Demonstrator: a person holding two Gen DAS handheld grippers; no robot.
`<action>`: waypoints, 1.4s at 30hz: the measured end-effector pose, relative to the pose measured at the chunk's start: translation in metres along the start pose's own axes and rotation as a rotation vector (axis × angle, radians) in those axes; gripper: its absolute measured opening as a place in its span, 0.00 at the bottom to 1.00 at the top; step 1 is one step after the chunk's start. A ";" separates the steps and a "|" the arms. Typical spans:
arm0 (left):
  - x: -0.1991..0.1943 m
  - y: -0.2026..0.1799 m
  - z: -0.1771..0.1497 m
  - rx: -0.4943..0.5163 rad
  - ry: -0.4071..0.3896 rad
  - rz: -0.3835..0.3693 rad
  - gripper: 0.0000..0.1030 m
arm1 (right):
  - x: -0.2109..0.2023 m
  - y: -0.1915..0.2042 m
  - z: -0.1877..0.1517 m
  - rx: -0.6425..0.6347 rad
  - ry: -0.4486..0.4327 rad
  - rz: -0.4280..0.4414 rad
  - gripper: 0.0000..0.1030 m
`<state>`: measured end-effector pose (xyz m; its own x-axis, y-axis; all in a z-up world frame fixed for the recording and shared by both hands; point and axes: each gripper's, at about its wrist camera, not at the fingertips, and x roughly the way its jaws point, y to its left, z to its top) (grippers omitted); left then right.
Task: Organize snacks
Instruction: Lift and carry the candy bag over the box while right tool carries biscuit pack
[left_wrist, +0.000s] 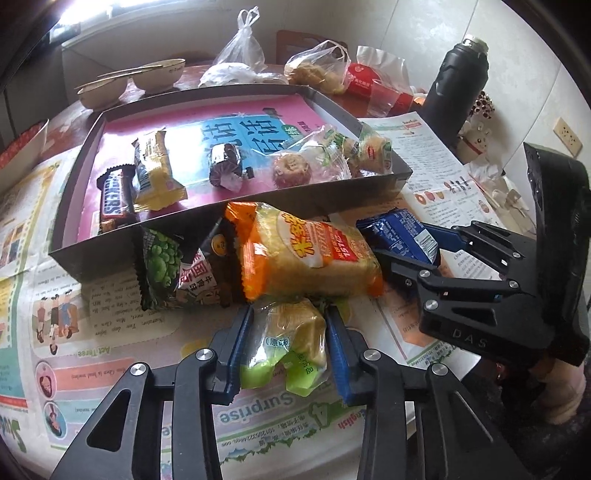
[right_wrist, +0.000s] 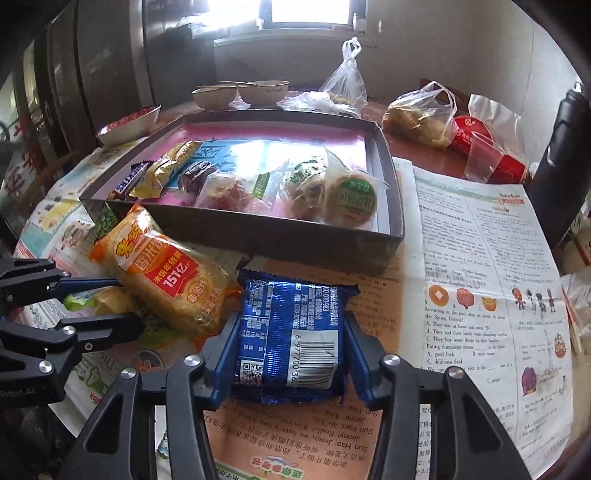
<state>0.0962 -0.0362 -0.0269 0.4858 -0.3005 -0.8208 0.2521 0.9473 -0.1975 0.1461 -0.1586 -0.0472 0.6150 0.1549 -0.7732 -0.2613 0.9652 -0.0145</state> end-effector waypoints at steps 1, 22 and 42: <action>-0.003 0.001 -0.001 -0.002 -0.002 0.001 0.39 | -0.001 -0.001 0.000 0.005 -0.003 0.004 0.50; -0.046 0.012 -0.008 -0.042 -0.078 -0.012 0.39 | -0.038 -0.010 0.008 0.082 -0.117 0.083 0.50; -0.090 0.055 0.005 -0.145 -0.207 0.039 0.39 | -0.049 -0.003 0.015 0.087 -0.165 0.118 0.50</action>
<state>0.0707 0.0421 0.0391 0.6578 -0.2658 -0.7047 0.1149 0.9601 -0.2548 0.1276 -0.1662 0.0000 0.6991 0.2930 -0.6523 -0.2776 0.9519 0.1300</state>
